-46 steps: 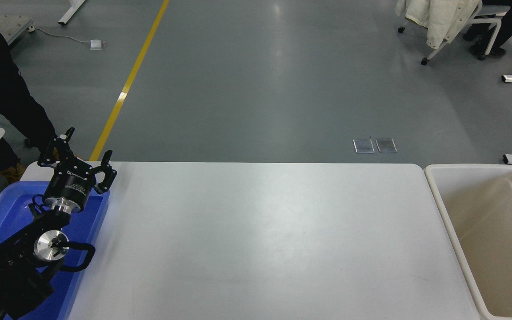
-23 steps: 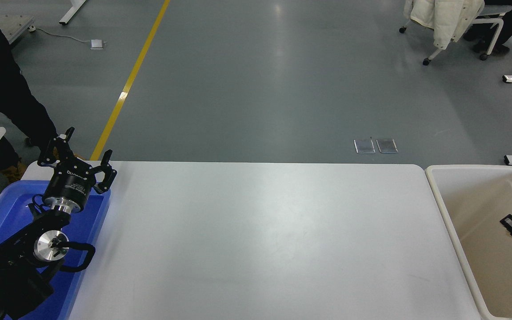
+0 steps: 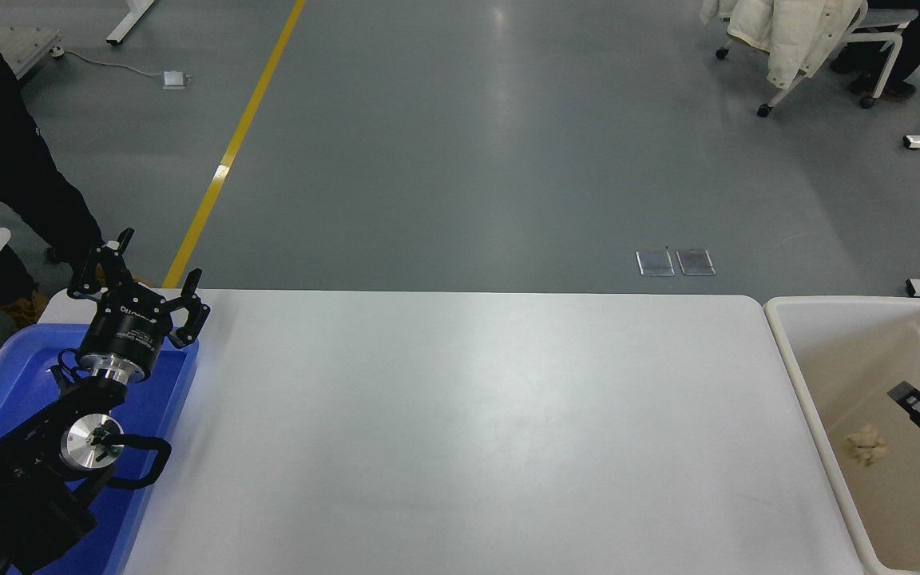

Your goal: Clean the table surface

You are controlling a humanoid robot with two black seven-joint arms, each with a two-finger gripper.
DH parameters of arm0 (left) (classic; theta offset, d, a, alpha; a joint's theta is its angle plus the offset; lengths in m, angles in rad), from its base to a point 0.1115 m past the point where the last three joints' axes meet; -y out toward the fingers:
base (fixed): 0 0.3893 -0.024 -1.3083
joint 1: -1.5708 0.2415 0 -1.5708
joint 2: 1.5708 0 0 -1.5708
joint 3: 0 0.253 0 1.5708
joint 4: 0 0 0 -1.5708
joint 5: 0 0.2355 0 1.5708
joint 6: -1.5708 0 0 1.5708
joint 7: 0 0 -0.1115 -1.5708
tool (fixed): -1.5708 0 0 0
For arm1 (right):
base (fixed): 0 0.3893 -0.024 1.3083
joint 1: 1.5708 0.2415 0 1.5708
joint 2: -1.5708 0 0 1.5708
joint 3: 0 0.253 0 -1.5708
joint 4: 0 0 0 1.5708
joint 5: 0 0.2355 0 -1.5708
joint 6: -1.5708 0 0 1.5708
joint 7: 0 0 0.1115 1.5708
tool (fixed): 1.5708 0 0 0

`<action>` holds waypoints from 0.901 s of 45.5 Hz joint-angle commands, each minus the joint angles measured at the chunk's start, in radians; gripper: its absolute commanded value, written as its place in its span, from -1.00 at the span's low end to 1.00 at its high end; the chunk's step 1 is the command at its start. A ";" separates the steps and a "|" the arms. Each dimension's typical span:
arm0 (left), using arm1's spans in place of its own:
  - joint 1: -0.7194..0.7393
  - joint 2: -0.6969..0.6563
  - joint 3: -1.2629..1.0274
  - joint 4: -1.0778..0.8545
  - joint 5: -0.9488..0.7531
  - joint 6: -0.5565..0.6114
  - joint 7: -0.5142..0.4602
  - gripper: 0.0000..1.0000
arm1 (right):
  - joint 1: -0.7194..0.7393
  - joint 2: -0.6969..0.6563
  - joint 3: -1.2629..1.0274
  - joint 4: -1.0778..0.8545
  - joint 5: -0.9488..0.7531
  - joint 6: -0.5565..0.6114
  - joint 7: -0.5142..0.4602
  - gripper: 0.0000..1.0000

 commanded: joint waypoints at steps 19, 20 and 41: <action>0.000 0.002 0.000 0.000 0.000 0.000 0.000 1.00 | 0.401 -0.215 0.446 0.340 0.086 -0.001 0.001 0.98; 0.000 0.000 0.000 0.000 0.000 0.001 0.000 1.00 | 0.410 -0.225 0.478 0.369 0.086 0.000 0.001 0.98; 0.000 0.000 0.000 0.000 0.001 0.000 0.000 1.00 | 0.315 -0.295 1.155 0.902 0.087 0.007 0.001 0.98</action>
